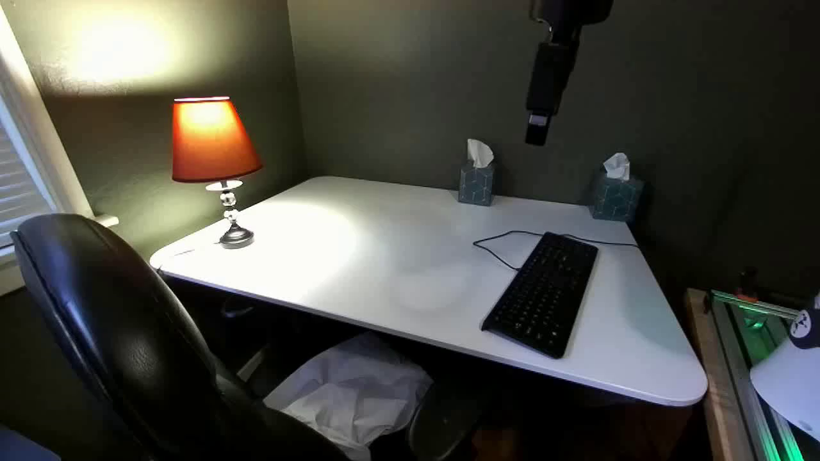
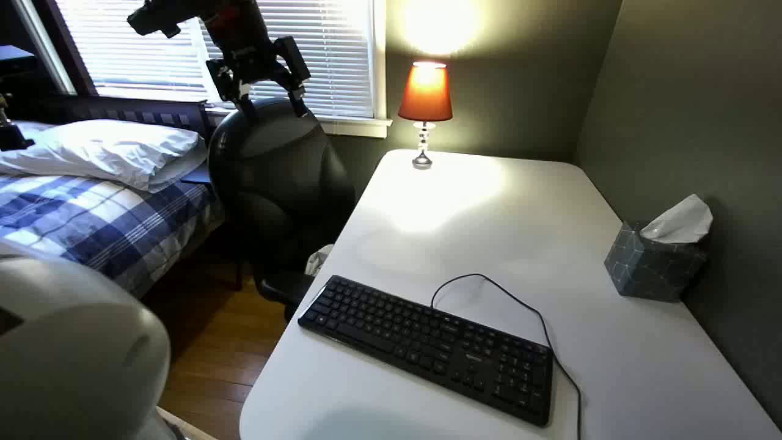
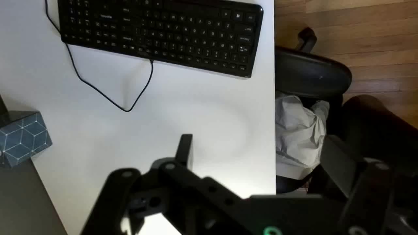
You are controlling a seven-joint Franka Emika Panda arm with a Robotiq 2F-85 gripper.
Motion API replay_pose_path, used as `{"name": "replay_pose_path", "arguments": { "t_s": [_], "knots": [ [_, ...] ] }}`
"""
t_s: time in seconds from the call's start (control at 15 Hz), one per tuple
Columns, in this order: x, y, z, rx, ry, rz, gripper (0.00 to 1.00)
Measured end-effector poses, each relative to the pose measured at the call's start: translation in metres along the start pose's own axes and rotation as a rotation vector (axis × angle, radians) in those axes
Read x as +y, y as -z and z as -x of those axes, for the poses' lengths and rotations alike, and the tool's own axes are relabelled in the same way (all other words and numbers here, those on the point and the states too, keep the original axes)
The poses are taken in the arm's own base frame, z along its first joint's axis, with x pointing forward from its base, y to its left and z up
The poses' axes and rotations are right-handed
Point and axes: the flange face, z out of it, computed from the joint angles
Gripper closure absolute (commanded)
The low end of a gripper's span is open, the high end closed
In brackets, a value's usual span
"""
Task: Press the button on the keyboard
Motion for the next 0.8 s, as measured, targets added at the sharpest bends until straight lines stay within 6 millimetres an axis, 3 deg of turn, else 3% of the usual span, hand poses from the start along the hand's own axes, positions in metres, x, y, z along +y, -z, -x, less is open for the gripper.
{"name": "replay_pose_path", "arguments": {
  "t_s": [0.47,0.8],
  "knots": [
    [0.002,0.0,0.0,-0.002,-0.003,-0.004,0.0],
    [0.036,-0.033,-0.009,-0.084,-0.072,-0.044,0.0]
  ]
}}
